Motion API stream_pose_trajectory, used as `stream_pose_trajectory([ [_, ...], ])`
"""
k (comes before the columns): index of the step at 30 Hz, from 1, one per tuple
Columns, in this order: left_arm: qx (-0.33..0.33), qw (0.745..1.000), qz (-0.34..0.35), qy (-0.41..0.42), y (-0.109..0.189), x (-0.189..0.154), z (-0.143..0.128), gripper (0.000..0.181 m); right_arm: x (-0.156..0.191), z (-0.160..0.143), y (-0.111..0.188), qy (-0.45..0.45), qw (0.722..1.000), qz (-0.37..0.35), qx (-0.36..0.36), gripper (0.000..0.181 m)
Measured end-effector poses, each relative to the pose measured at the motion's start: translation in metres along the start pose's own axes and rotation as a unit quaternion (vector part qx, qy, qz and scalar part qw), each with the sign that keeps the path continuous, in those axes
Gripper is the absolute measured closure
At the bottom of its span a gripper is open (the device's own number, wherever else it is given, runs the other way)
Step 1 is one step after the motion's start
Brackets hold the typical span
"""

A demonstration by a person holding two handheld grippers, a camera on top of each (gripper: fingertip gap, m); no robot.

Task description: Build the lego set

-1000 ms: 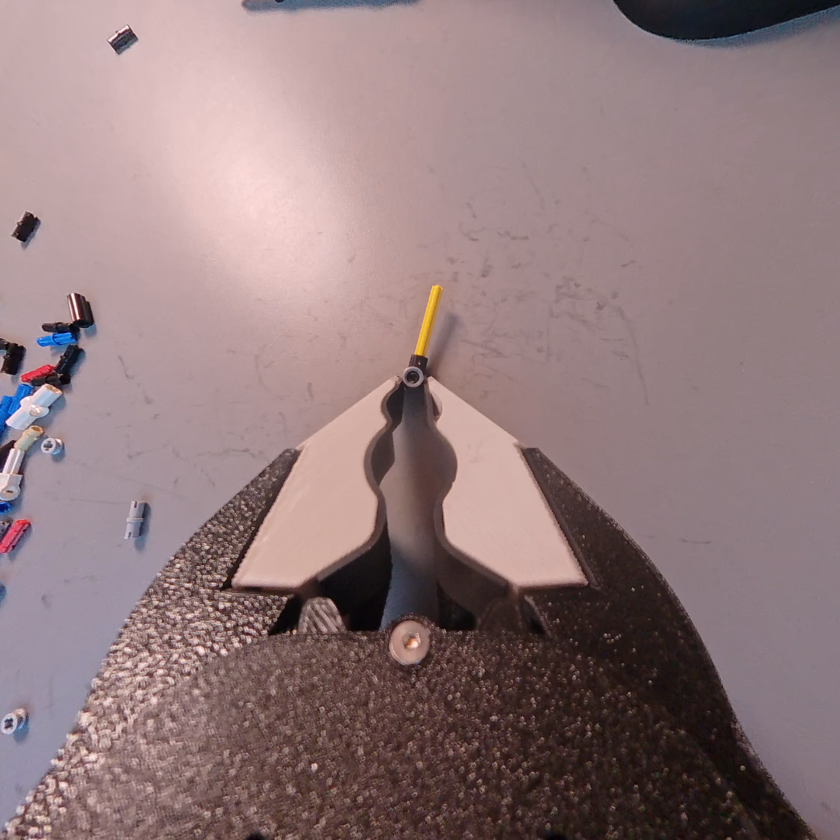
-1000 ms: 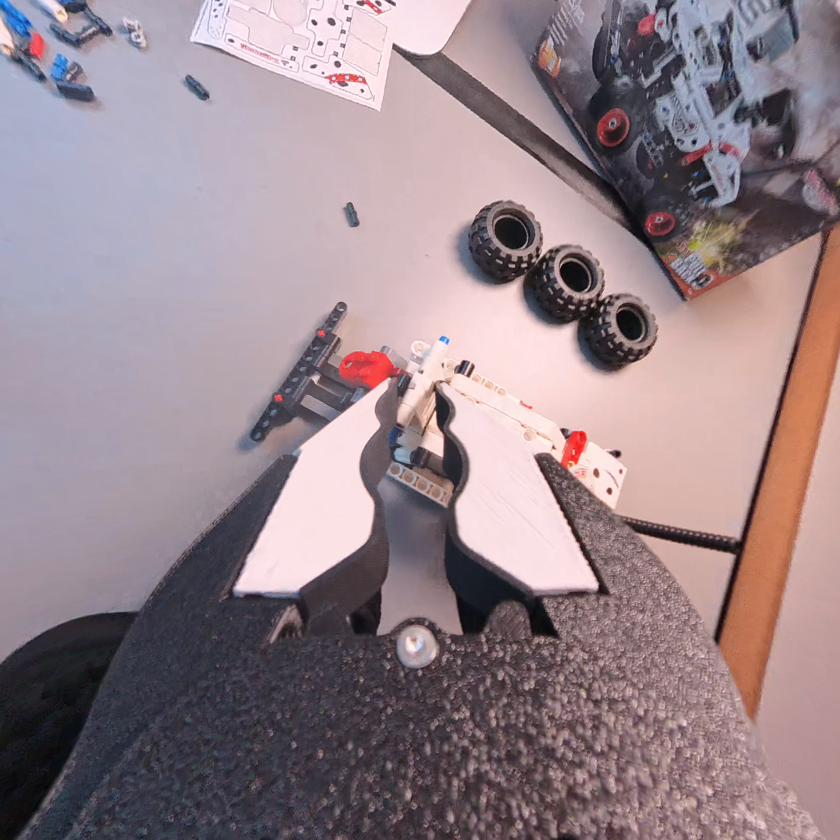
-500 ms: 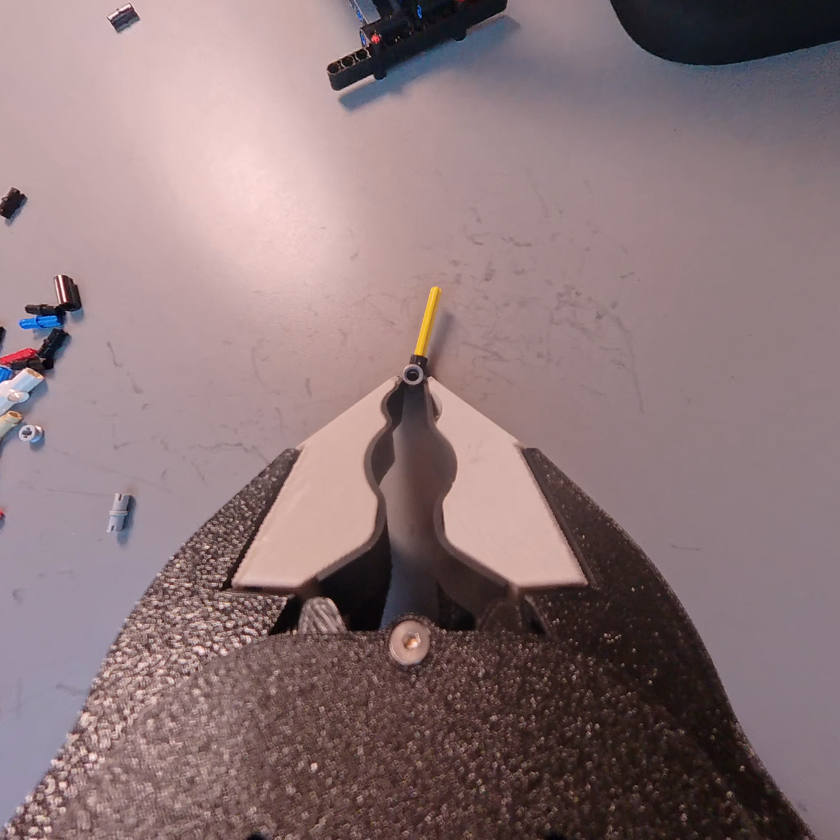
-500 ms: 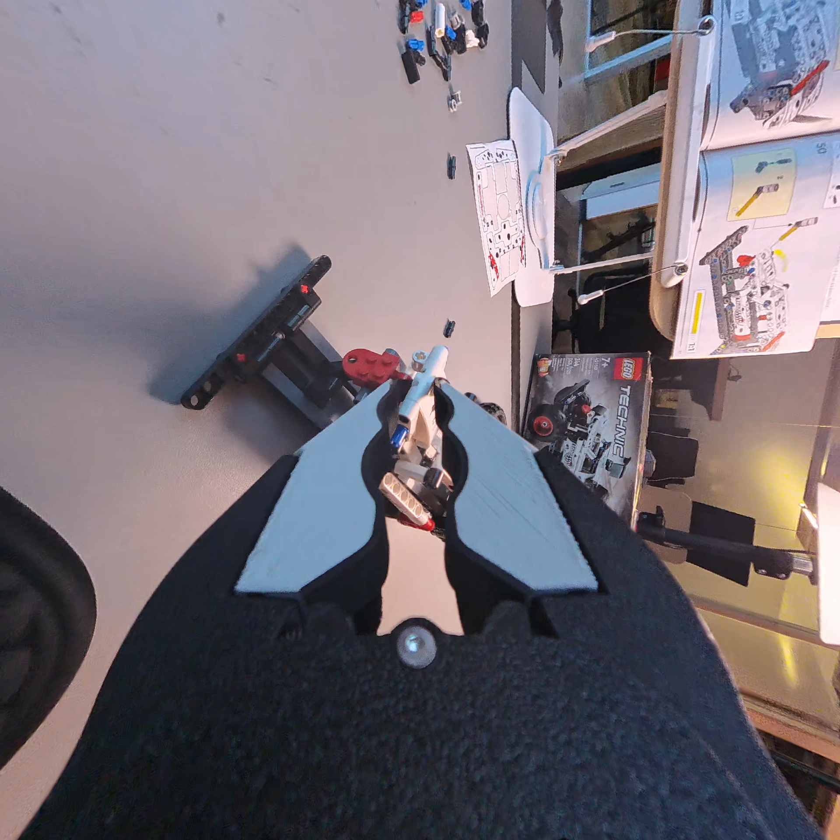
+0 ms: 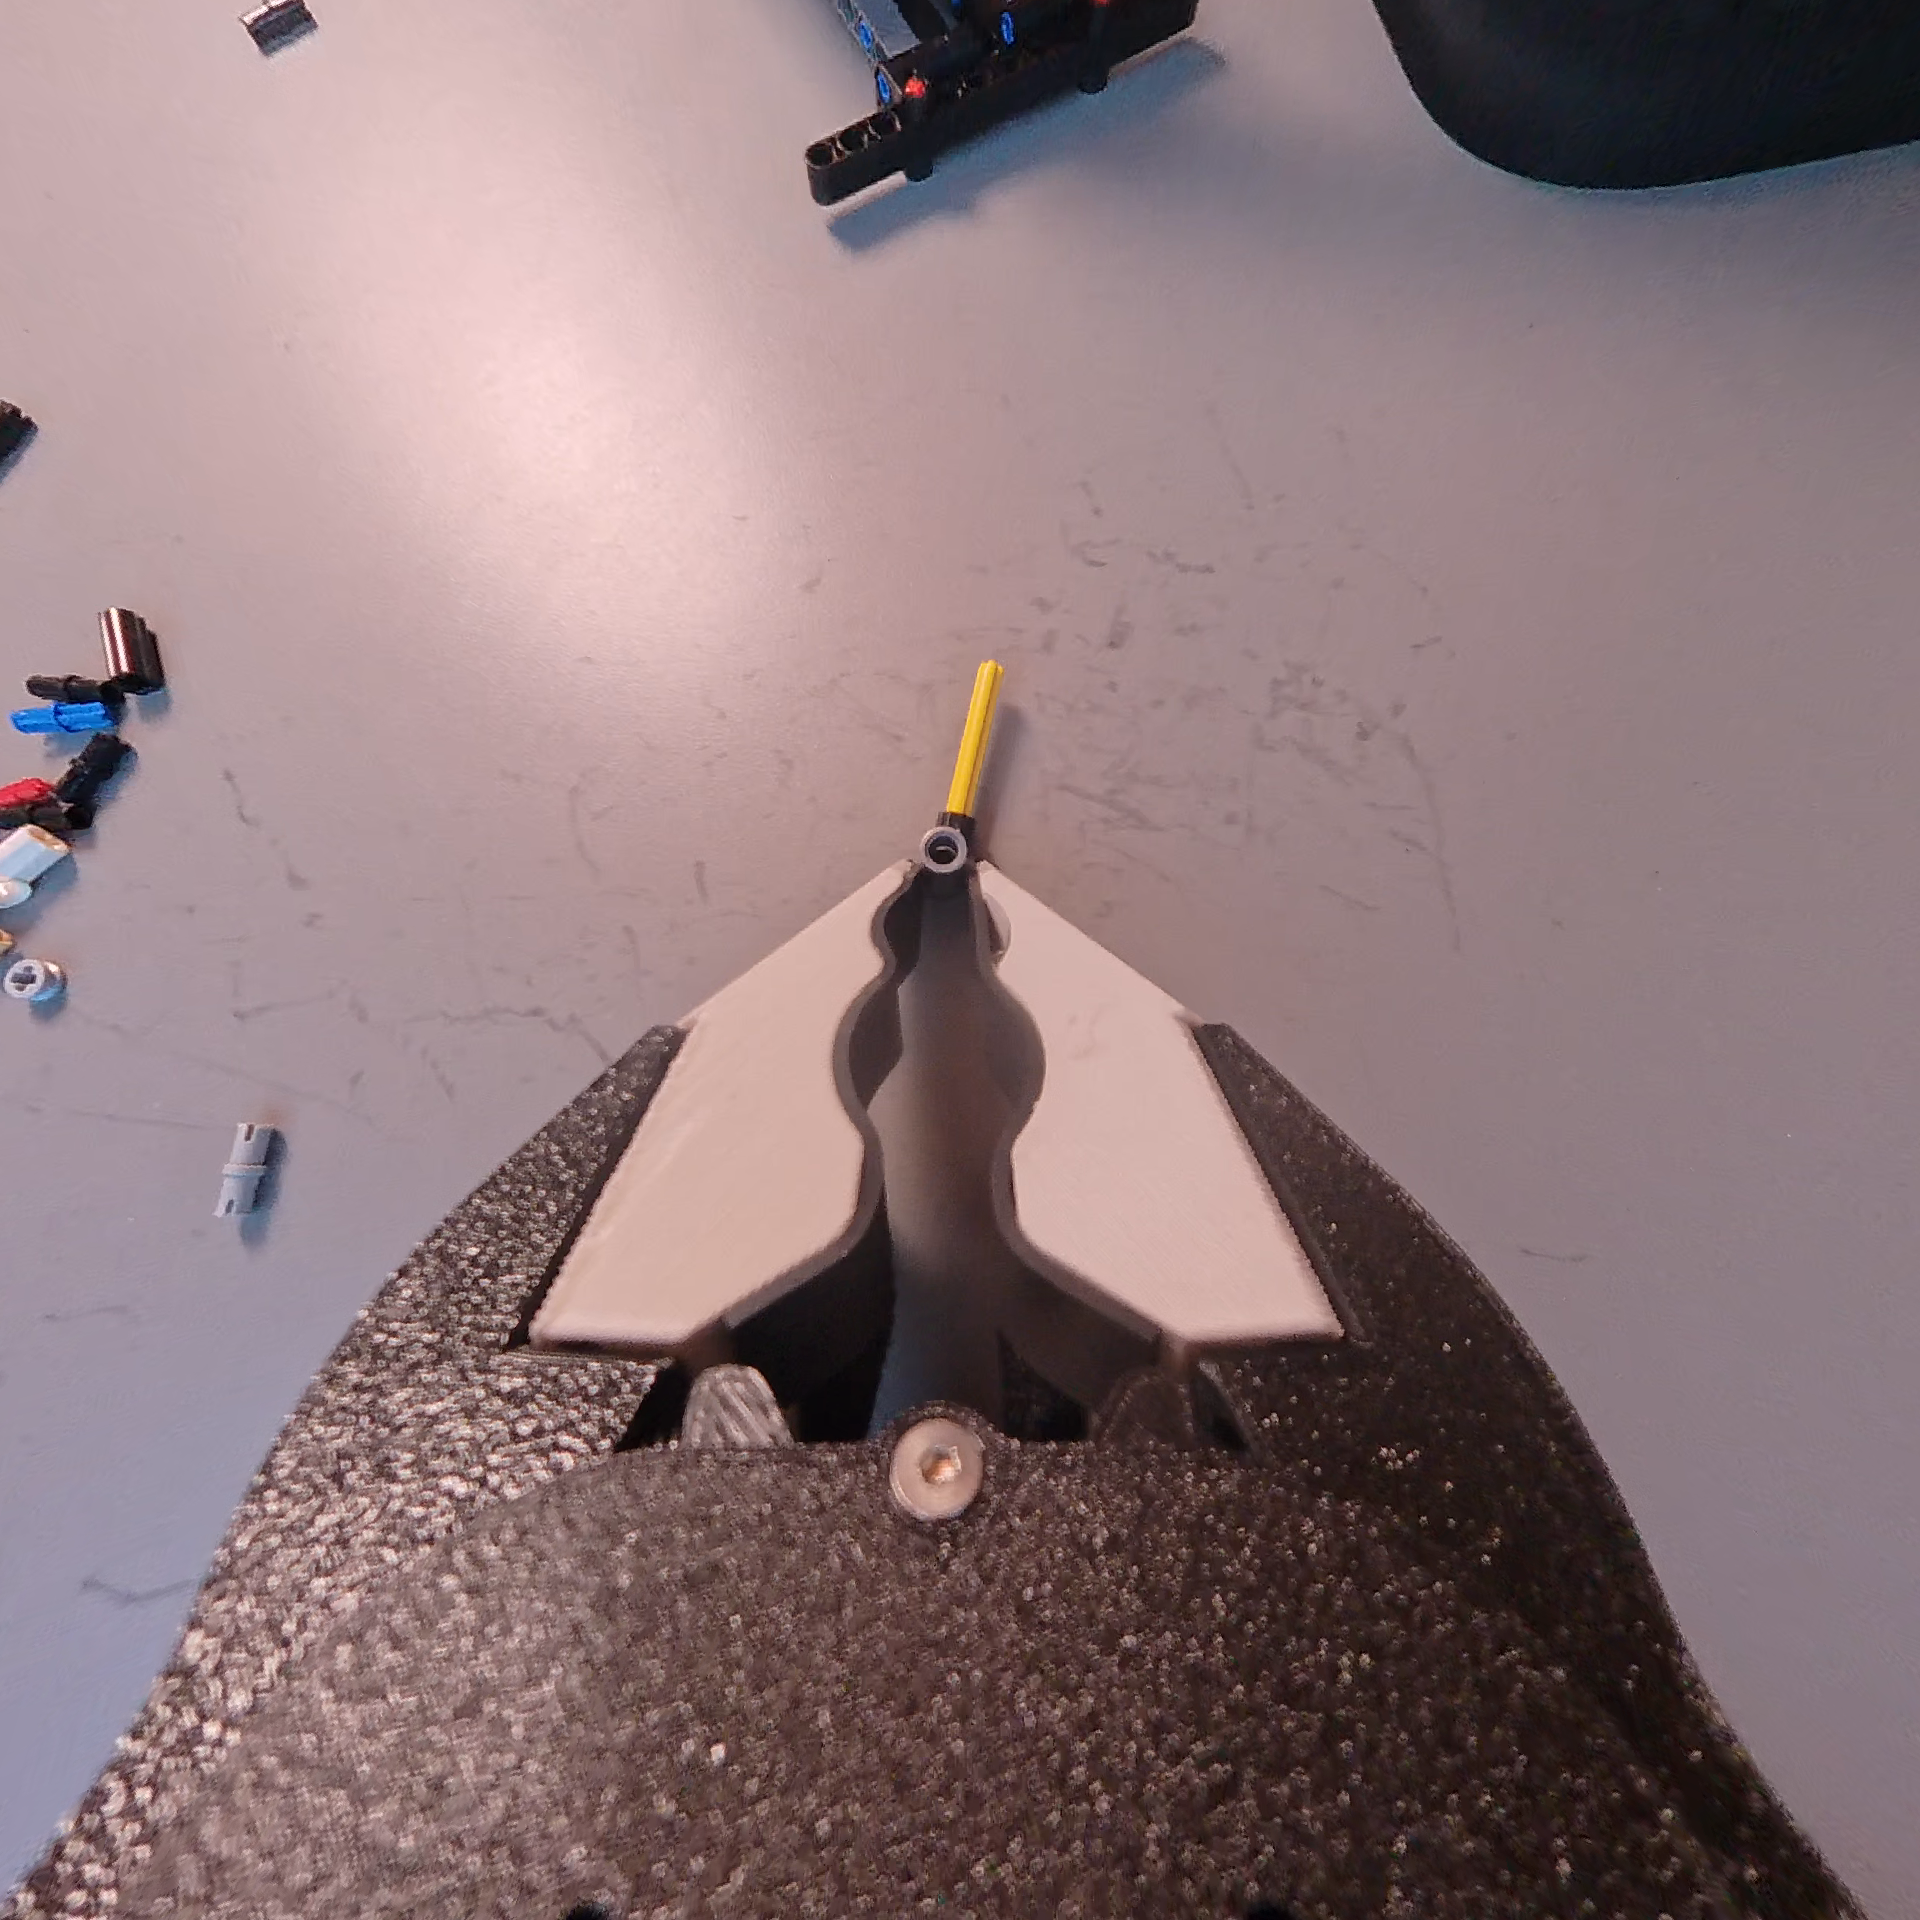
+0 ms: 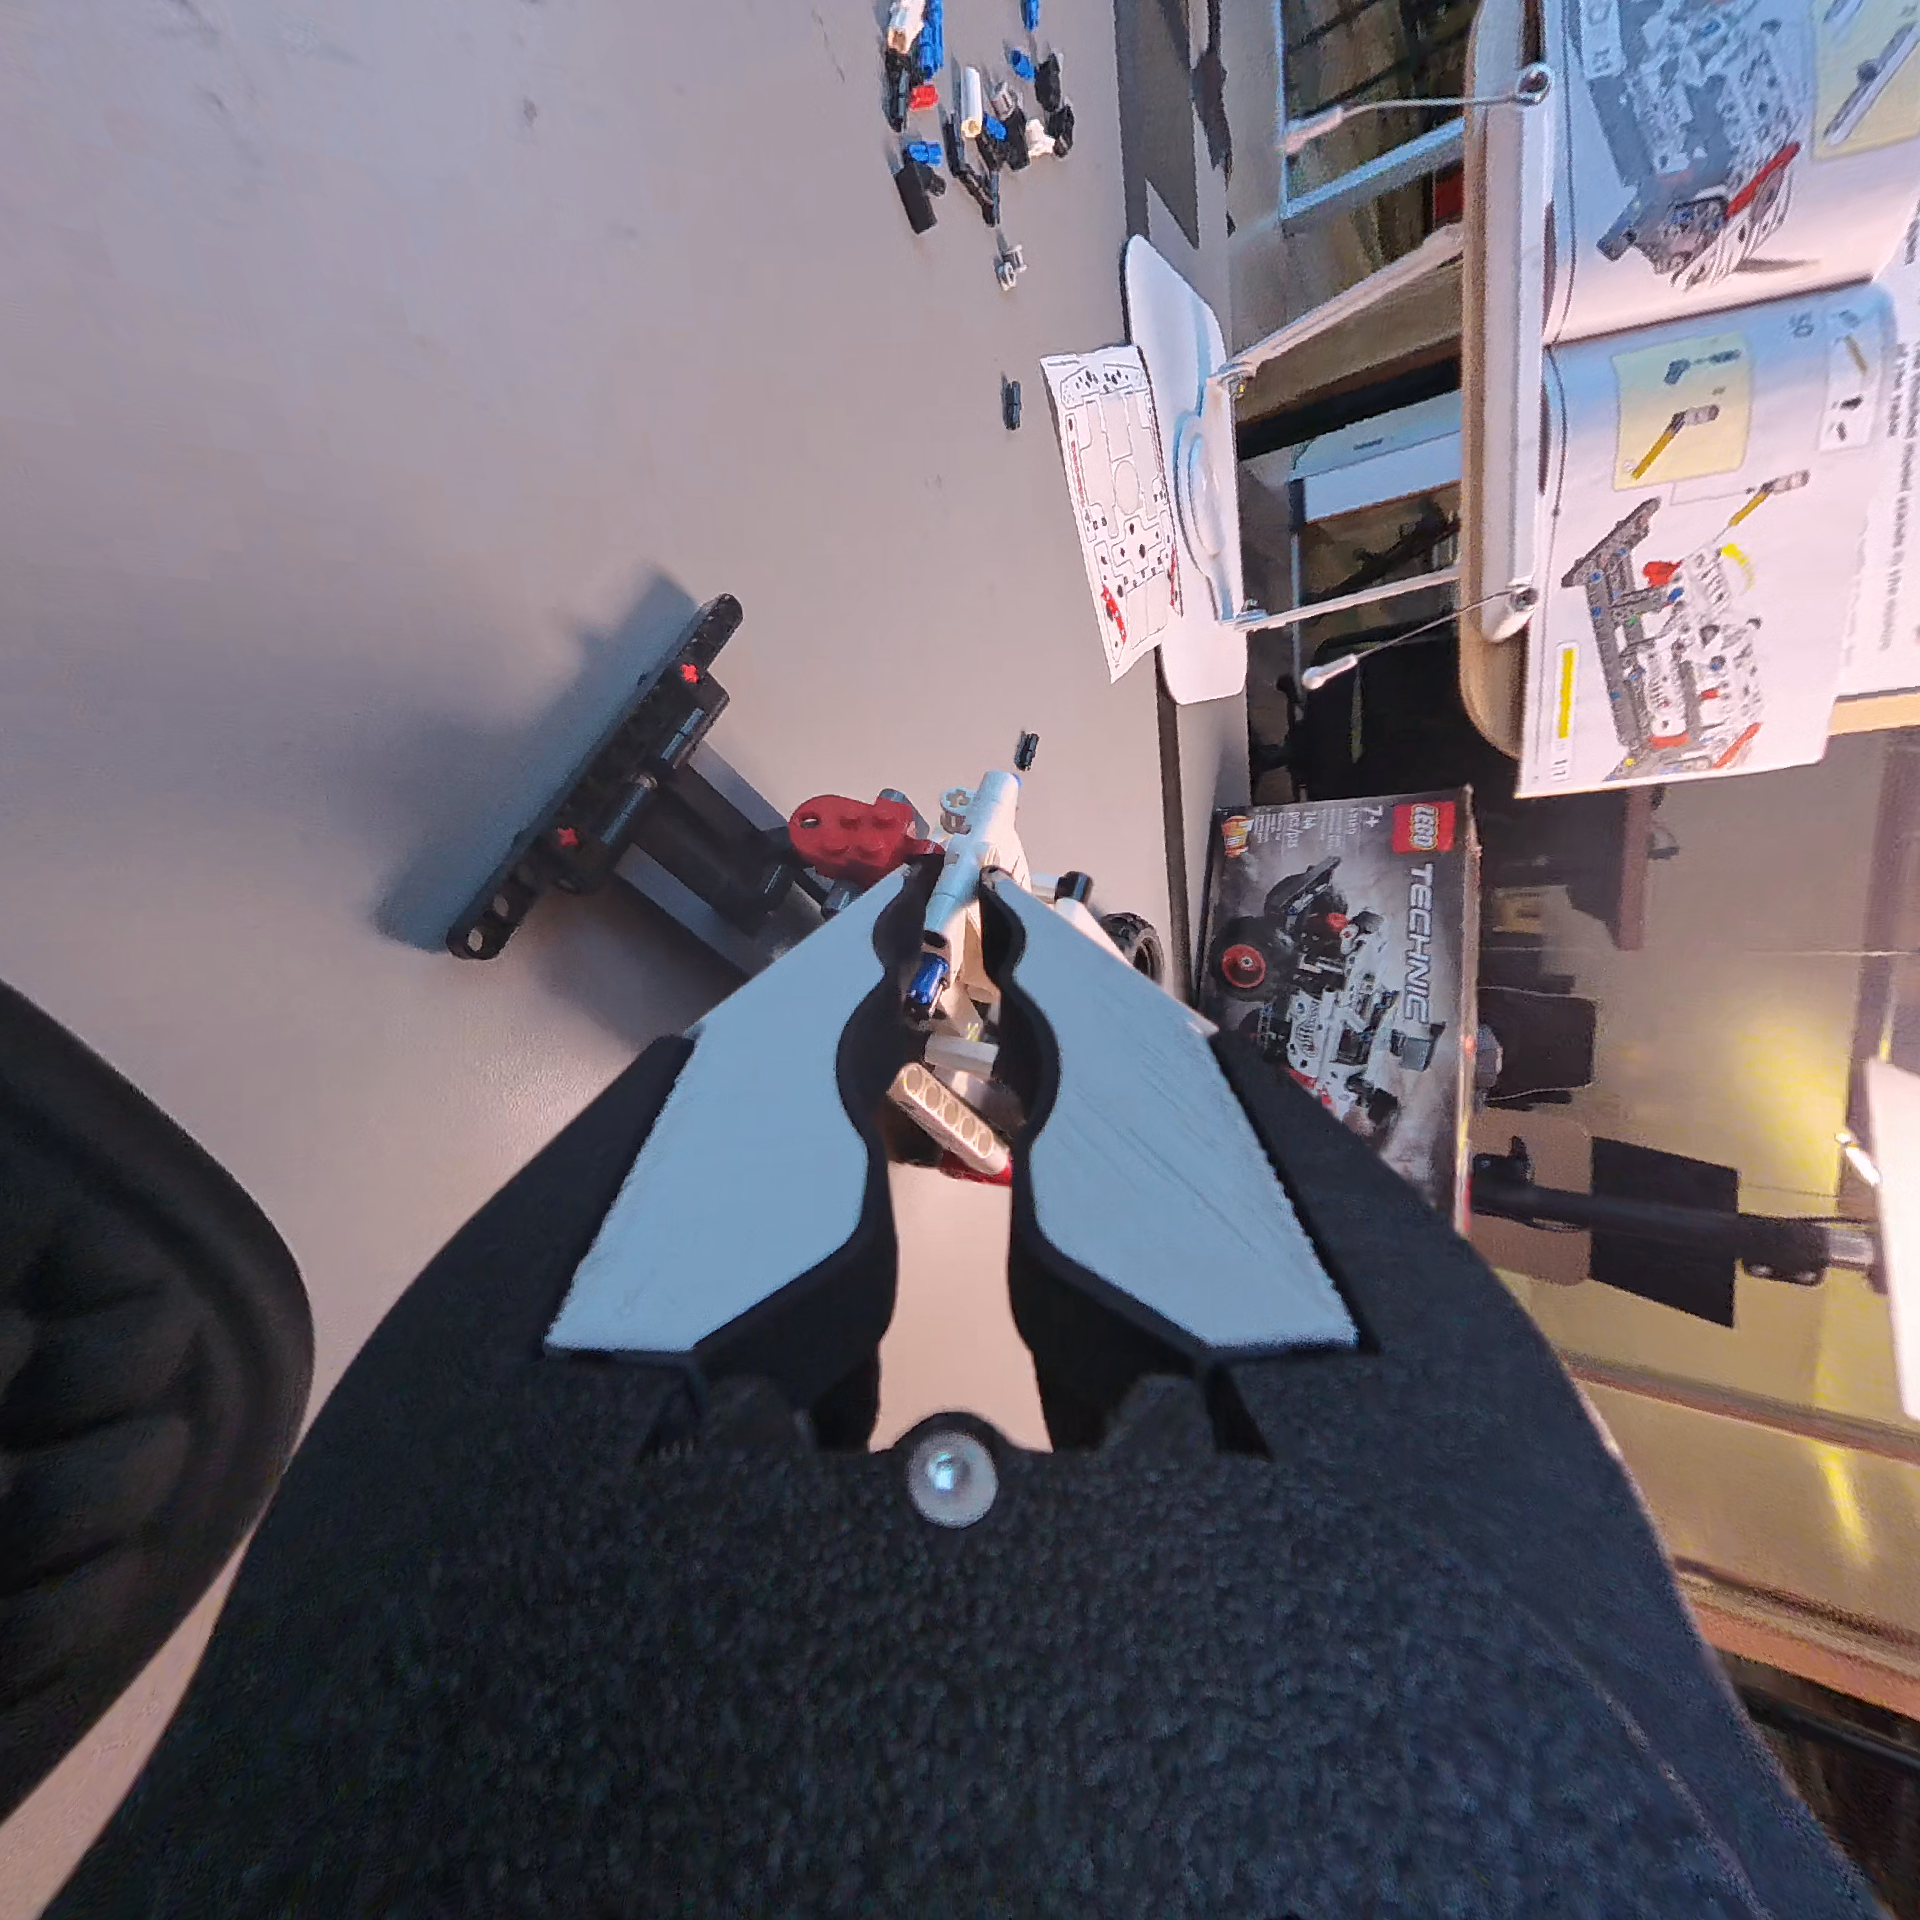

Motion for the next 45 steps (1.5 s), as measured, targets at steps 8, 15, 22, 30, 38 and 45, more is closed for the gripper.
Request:
stream_pose_trajectory([
  [8,-0.002,1.0,-0.002,0.008,0.0,0.001,0.0,0.174,0.011,0.0,0.01,0.004,1.0,0.017,-0.015,0.168],
  [15,-0.001,1.0,0.0,0.009,0.0,0.0,0.0,0.174,0.001,-0.003,0.019,-0.189,0.981,-0.019,-0.037,0.15],
  [22,-0.003,1.0,-0.005,0.015,0.0,0.001,0.0,0.174,0.003,-0.007,0.007,-0.396,0.918,-0.021,-0.002,0.135],
  [30,-0.002,1.0,-0.007,0.009,0.001,0.001,-0.001,0.174,0.005,-0.001,-0.004,-0.302,0.951,-0.062,0.026,0.15],
  [38,-0.005,1.0,-0.016,0.016,0.001,0.002,-0.001,0.174,0.004,0.01,-0.023,-0.274,0.96,-0.054,-0.001,0.145],
  [45,-0.005,1.0,-0.018,0.023,0.001,0.002,-0.001,0.174,-0.005,0.012,-0.04,-0.333,0.941,-0.008,-0.062,0.13],
])
Point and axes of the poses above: each gripper's, where its closed fingertips meet, y back along the fingers, z out of its top, x = y × z across the jaws, the point moved 6 cm from there along y, back along the fingers, and after that the axes turned 13 degrees about -x, right-handed, at the moved point
